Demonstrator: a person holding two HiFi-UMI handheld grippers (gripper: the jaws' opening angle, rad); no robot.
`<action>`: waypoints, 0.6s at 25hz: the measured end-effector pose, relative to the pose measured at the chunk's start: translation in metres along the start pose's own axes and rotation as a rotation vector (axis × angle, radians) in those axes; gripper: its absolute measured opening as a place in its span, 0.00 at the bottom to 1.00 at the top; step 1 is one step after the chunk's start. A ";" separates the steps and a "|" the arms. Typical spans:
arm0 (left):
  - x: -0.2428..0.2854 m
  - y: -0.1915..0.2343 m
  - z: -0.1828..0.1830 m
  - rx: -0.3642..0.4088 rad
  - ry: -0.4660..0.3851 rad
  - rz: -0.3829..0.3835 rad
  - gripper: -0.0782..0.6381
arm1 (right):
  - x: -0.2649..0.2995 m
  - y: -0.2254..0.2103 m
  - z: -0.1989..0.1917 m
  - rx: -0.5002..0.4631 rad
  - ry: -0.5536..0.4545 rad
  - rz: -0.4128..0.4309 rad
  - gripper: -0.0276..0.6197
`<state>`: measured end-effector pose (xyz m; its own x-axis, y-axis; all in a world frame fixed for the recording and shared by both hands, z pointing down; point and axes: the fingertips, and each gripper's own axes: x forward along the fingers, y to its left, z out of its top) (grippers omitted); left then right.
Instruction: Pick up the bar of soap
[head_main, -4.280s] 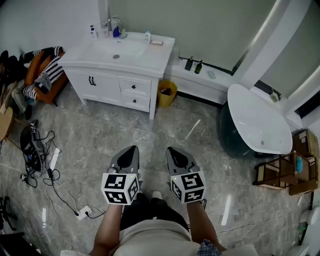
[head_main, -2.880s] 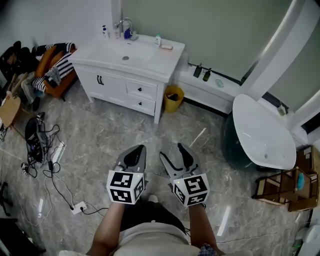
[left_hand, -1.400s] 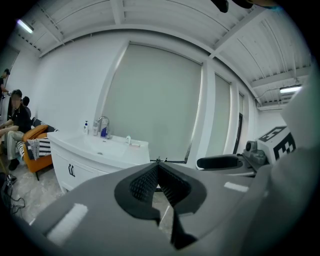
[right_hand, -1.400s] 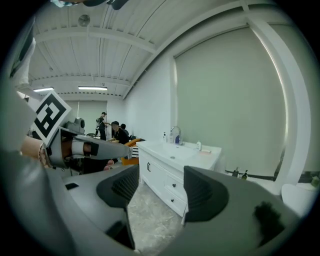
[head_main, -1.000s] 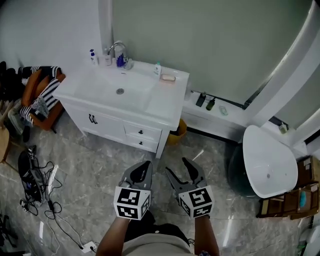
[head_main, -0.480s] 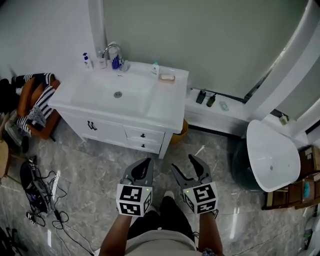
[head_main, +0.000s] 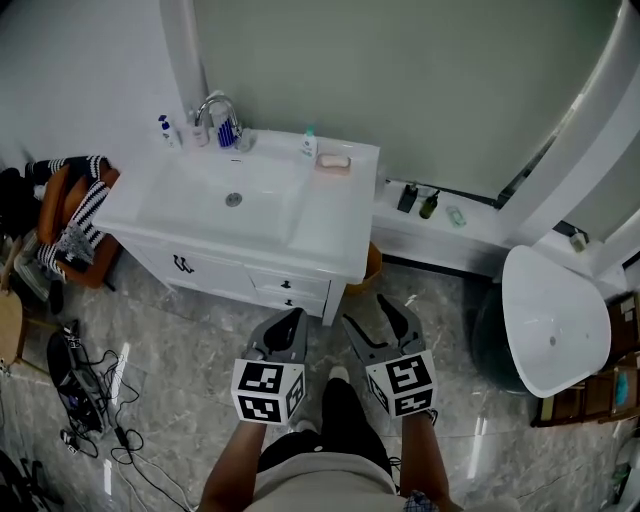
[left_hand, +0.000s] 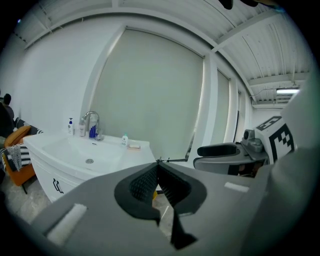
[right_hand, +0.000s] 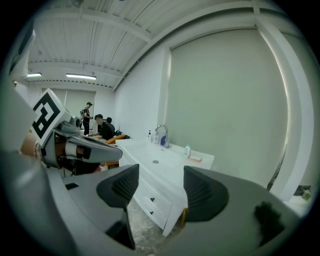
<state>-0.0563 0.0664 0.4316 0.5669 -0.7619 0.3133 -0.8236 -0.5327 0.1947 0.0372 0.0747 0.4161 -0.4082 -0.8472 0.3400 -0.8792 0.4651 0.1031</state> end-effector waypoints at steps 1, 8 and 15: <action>0.007 0.002 0.003 0.000 0.000 0.004 0.12 | 0.005 -0.005 0.002 -0.003 -0.002 0.006 0.46; 0.054 0.007 0.021 -0.018 0.000 0.043 0.12 | 0.035 -0.048 0.006 -0.010 0.006 0.048 0.46; 0.099 0.007 0.033 -0.027 0.011 0.079 0.12 | 0.065 -0.092 0.008 -0.028 0.011 0.088 0.46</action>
<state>-0.0055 -0.0249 0.4337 0.4999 -0.7970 0.3390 -0.8661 -0.4607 0.1940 0.0898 -0.0255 0.4208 -0.4810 -0.7997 0.3595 -0.8325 0.5451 0.0987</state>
